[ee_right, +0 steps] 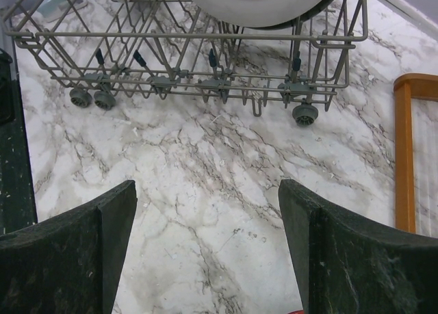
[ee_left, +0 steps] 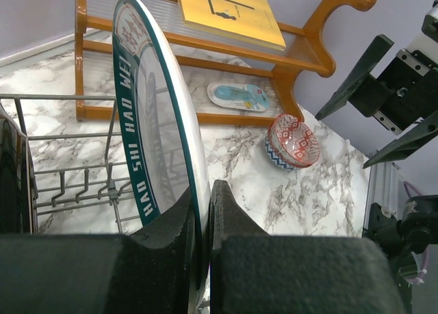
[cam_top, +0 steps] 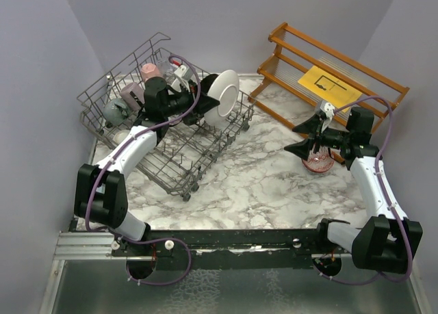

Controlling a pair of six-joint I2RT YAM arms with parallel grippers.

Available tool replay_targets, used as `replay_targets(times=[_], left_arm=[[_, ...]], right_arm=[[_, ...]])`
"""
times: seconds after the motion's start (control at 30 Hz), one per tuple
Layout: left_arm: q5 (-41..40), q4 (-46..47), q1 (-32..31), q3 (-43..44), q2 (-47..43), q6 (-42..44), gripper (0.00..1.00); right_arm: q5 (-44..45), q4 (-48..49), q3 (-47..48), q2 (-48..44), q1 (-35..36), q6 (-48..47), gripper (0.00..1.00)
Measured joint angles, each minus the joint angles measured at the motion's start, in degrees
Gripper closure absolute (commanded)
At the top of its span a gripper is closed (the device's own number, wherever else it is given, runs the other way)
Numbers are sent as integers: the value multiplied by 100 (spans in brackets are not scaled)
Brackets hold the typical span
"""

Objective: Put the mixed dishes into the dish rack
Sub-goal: Insert the plate into the dish rack.

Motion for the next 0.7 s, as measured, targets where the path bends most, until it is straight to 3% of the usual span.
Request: replay_targets(times=[0.7], left_arm=[[2, -240, 0, -98, 337, 343, 100]], right_arm=[[17, 2, 0, 0, 0, 0, 16]])
